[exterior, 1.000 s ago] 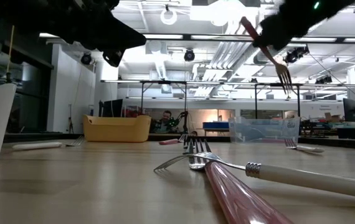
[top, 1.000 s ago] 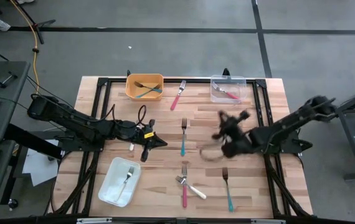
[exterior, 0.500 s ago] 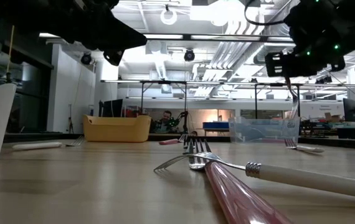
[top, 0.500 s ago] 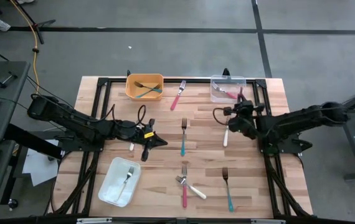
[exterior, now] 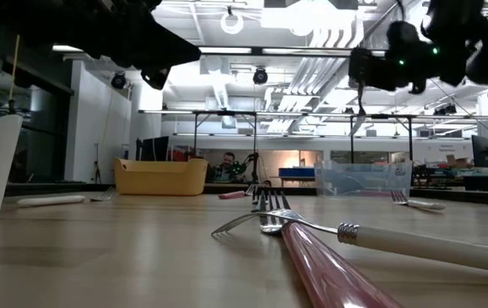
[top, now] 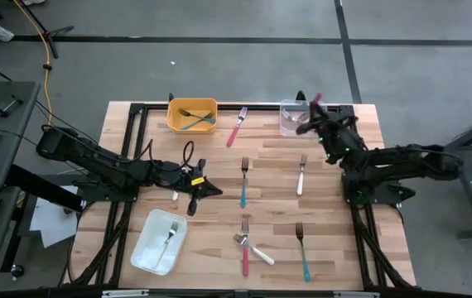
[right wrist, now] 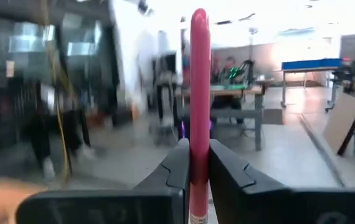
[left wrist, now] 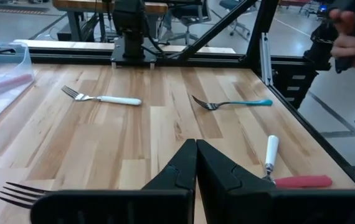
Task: Sort silverware by color (type)
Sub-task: Put the pink fork into the transparent bin
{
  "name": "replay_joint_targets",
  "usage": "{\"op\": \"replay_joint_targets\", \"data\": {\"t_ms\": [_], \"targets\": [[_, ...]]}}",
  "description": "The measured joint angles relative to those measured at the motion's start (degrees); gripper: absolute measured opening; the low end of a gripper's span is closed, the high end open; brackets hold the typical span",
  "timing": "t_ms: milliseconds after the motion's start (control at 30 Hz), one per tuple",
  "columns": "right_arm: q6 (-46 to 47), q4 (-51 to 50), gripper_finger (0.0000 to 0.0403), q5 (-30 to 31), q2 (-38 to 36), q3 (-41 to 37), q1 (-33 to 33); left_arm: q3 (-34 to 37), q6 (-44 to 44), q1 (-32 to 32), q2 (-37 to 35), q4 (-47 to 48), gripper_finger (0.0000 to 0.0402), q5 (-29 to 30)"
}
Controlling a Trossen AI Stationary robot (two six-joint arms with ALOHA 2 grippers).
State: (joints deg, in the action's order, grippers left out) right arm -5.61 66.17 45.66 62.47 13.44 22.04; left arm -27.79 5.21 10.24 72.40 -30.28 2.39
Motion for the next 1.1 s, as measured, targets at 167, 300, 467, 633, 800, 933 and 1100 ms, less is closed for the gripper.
{"op": "replay_joint_targets", "data": {"t_ms": [167,300,467,633,800,933,1100], "targets": [[7.6,20.6,0.003,-0.4,9.7,-3.9,6.4,0.0,-0.5,-0.1,0.0,0.0,0.0,0.3],[14.2,23.6,0.003,0.9,19.0,-0.2,8.7,0.0,-0.6,-0.1,0.0,0.0,0.0,0.9],[20.2,23.9,0.003,6.9,29.4,7.0,9.6,0.0,-0.5,-0.1,0.0,0.0,0.0,1.4],[25.7,23.8,0.003,9.9,36.5,9.9,11.1,0.0,-0.9,0.0,0.0,0.2,0.0,1.4],[32.7,23.8,0.003,13.5,40.8,10.1,11.4,0.0,-1.9,0.0,0.0,0.4,0.0,1.5],[35.6,23.8,0.003,14.9,43.6,10.3,11.4,0.0,-2.1,0.0,0.0,0.4,0.0,1.5],[36.7,23.8,0.003,15.3,47.5,12.7,11.4,0.0,-2.4,0.0,0.0,0.4,0.0,1.5]]}}
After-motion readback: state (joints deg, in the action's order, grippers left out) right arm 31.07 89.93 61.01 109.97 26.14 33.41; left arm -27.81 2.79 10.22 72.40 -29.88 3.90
